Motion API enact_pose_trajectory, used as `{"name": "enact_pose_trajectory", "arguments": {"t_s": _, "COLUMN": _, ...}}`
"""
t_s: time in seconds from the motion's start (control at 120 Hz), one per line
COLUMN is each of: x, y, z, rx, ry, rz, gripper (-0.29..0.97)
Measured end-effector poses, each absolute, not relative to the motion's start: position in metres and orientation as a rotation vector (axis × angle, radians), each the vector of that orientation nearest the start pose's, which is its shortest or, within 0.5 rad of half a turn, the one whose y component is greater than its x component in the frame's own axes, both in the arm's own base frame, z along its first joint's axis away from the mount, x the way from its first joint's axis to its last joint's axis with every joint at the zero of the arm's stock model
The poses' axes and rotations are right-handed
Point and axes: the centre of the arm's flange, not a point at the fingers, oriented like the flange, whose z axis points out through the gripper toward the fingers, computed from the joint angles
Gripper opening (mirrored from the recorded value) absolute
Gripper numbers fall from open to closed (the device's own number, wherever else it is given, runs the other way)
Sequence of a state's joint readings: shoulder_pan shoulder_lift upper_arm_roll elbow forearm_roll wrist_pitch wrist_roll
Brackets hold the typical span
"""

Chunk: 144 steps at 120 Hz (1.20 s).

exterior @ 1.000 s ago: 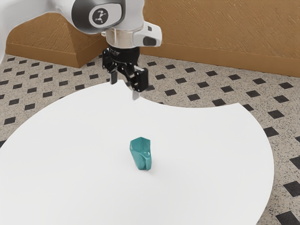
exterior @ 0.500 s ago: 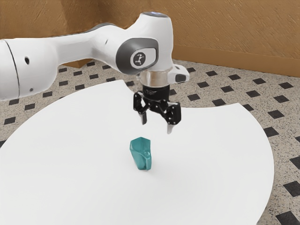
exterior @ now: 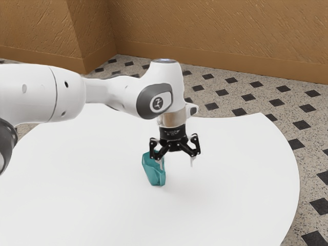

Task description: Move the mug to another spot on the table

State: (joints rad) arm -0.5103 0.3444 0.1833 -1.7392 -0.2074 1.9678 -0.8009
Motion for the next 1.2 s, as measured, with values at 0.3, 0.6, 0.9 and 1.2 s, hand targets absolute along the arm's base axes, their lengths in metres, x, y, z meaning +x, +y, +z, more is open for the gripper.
{"name": "enact_pose_trajectory", "arguments": {"t_s": 0.3, "x": 0.607, "y": -0.179, "z": 0.339, "rx": -2.920, "ry": -1.329, "rz": 0.251, "gripper": 0.68}}
{"name": "enact_pose_trajectory", "arguments": {"t_s": 0.6, "x": 0.610, "y": -0.162, "z": 0.324, "rx": -2.832, "ry": -1.513, "rz": 0.265, "gripper": 0.68}}
{"name": "enact_pose_trajectory", "arguments": {"t_s": 0.9, "x": 0.617, "y": -0.151, "z": 0.304, "rx": -2.686, "ry": -1.762, "rz": 0.258, "gripper": 0.68}}
{"name": "enact_pose_trajectory", "arguments": {"t_s": 1.2, "x": 0.624, "y": -0.147, "z": 0.294, "rx": -2.571, "ry": -1.863, "rz": 0.164, "gripper": 0.68}}
